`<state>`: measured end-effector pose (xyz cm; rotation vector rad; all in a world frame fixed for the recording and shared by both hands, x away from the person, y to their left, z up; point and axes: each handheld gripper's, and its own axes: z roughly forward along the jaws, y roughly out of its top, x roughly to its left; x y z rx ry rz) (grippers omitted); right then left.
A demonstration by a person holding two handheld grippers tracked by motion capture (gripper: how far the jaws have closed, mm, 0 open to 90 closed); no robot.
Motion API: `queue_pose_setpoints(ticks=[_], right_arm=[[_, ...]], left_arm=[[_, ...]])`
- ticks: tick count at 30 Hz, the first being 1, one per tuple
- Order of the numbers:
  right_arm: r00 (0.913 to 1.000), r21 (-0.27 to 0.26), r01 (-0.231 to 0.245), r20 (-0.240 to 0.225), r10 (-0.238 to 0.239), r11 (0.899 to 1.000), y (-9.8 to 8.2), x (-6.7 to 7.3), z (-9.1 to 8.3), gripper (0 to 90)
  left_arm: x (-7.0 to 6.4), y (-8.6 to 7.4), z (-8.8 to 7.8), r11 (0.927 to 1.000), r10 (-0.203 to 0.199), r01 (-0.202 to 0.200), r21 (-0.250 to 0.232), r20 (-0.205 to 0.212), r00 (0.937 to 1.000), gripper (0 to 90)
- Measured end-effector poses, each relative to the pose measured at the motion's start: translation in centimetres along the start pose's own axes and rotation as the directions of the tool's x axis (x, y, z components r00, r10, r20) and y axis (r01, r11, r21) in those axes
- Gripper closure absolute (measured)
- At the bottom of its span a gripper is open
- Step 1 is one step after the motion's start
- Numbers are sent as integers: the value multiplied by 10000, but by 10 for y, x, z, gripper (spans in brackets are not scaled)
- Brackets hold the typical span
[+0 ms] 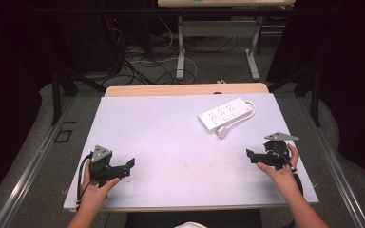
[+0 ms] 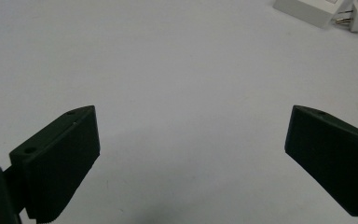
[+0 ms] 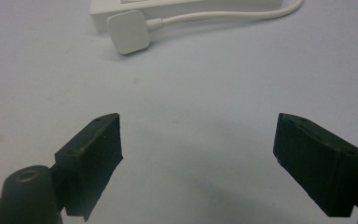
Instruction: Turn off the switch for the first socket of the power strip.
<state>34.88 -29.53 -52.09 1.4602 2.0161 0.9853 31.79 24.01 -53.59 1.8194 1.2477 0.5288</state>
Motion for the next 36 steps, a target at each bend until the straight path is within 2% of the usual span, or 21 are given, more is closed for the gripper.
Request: queue_pose_setpoints(ticks=[16,26,29,36], right_arm=[[9980,167,533,-337,-527,9984,41,8,-1,150],[9955,316,927,-233,-920,9952,63,11,0,150],[9957,355,906,-244,-898,9953,69,11,0,150],[9958,448,895,-207,-887,9950,83,9,2,150]], left_arm=[[-1,-1,0,10000,2,-2,-38,13,10000,31],[-2,0,1,10000,-13,13,11,1,10000,32],[-4,0,2,10000,77,-77,-3,34,10000,32],[-5,0,2,10000,13,-14,56,87,10000,33]])
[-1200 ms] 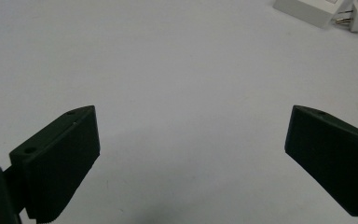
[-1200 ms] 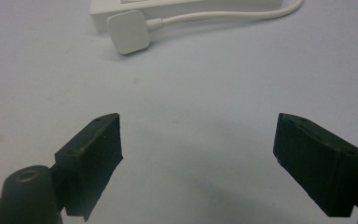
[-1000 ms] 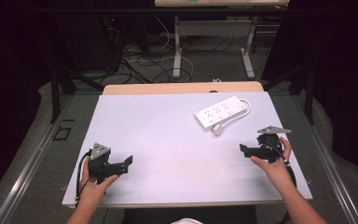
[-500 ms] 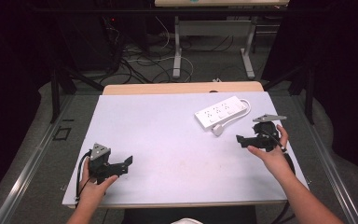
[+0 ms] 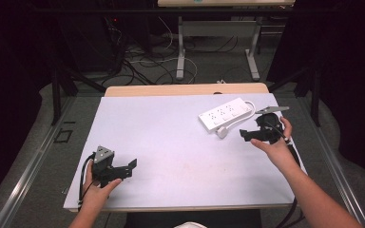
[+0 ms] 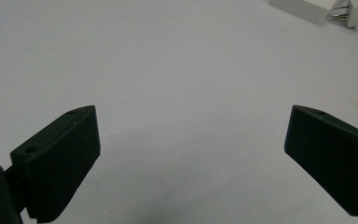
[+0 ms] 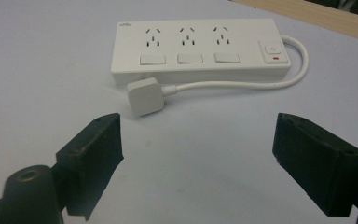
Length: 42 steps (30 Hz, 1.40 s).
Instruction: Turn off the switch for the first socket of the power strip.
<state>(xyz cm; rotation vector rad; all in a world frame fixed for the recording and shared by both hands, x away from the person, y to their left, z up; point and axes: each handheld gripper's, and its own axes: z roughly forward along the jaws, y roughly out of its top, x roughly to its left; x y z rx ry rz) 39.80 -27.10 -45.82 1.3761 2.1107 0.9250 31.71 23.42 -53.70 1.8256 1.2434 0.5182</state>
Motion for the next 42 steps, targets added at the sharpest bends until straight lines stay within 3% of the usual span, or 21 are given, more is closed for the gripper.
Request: queue_pose_setpoints(ticks=[21,42], right_arm=[[9998,485,-92,196,83,9988,38,-12,13,150],[9983,856,6,584,-56,9963,61,-16,32,151]], left_arm=[[3,0,-1,10000,-32,32,-54,-62,10000,33],[4,0,-1,10000,-14,13,-41,-69,10000,34]])
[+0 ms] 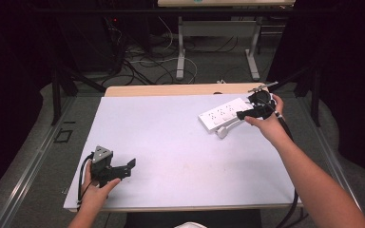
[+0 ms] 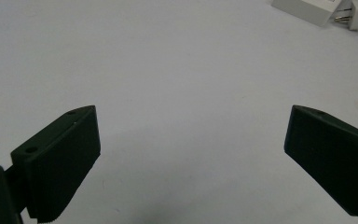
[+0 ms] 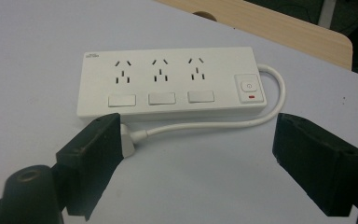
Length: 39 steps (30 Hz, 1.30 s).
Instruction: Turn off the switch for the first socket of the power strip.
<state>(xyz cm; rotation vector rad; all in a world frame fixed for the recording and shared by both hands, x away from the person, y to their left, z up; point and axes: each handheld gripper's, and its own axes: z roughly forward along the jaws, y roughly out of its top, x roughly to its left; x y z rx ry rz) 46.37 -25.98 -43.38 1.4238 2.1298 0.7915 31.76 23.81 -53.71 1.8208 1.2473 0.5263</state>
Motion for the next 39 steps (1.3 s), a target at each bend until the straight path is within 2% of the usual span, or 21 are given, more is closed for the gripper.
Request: queue_pose_setpoints(ticks=[13,21,29,34,39], right_arm=[[9997,126,-152,192,149,9998,10,-3,10,157],[9994,127,-338,115,336,9993,14,-4,16,165],[9994,274,-315,128,311,9991,15,-2,24,174],[9996,274,-232,177,227,9994,16,-2,28,194],[9996,375,-247,162,241,9990,16,-2,34,285]], left_arm=[[0,0,0,10000,21,-21,21,1,10000,35],[0,0,0,10000,0,0,29,4,10000,36],[0,0,0,10000,25,-25,44,2,10000,37],[0,0,1,10000,31,-31,53,-6,10000,37],[0,0,1,10000,31,-31,61,1,10000,38]])
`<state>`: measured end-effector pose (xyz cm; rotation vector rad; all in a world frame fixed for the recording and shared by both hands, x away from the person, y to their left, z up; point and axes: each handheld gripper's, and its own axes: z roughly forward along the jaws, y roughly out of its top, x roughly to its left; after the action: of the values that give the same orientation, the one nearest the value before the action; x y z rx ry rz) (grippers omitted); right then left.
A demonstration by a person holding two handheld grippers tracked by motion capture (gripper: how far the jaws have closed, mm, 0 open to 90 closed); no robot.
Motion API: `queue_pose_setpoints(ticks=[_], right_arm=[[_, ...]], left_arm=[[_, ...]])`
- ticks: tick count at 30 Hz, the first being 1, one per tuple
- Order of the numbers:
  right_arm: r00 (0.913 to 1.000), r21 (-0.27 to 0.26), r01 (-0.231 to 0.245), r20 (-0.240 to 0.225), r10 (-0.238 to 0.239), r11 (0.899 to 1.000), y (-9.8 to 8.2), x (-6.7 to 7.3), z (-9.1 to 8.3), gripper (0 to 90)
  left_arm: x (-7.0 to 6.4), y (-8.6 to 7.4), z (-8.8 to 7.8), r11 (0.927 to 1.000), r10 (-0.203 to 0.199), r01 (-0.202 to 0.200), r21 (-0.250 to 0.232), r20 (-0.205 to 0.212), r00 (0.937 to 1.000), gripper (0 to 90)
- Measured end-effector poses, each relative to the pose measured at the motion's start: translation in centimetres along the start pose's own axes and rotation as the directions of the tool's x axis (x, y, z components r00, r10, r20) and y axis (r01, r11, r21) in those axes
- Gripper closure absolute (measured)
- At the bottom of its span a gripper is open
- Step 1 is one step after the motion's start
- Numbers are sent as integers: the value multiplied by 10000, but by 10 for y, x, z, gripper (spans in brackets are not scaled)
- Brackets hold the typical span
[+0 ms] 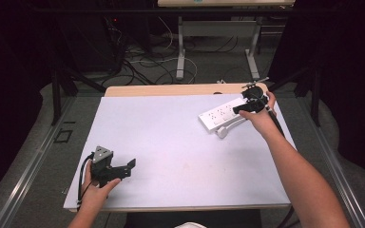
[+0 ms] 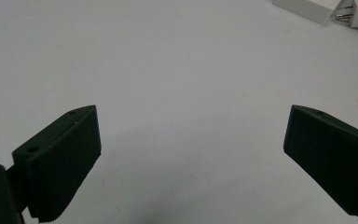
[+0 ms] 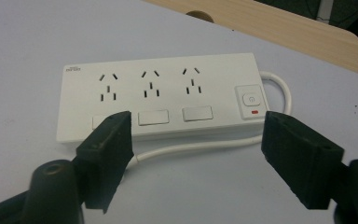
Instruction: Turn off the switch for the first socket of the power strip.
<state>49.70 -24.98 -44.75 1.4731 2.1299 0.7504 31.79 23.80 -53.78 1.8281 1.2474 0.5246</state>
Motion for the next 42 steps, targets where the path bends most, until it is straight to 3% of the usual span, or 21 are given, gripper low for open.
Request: queue_pose_setpoints(ticks=[13,17,23,35,42], right_arm=[[9999,-36,143,-36,-143,9999,2,0,11,437],[9998,168,141,-134,-139,9998,2,-1,15,470],[10000,504,-74,-13,74,9987,1,-2,22,484],[9995,403,-247,207,239,9989,1,-4,27,481],[9994,391,-317,177,310,9987,0,-3,34,543]], left_arm=[[0,0,0,10000,8,-8,6,-14,10000,41],[0,0,1,10000,24,-24,0,-10,10000,41],[0,0,0,10000,22,-21,13,-9,10000,42],[0,-1,1,10000,36,-36,-19,-6,10000,43],[0,-1,1,10000,48,-48,-4,-13,10000,45]])
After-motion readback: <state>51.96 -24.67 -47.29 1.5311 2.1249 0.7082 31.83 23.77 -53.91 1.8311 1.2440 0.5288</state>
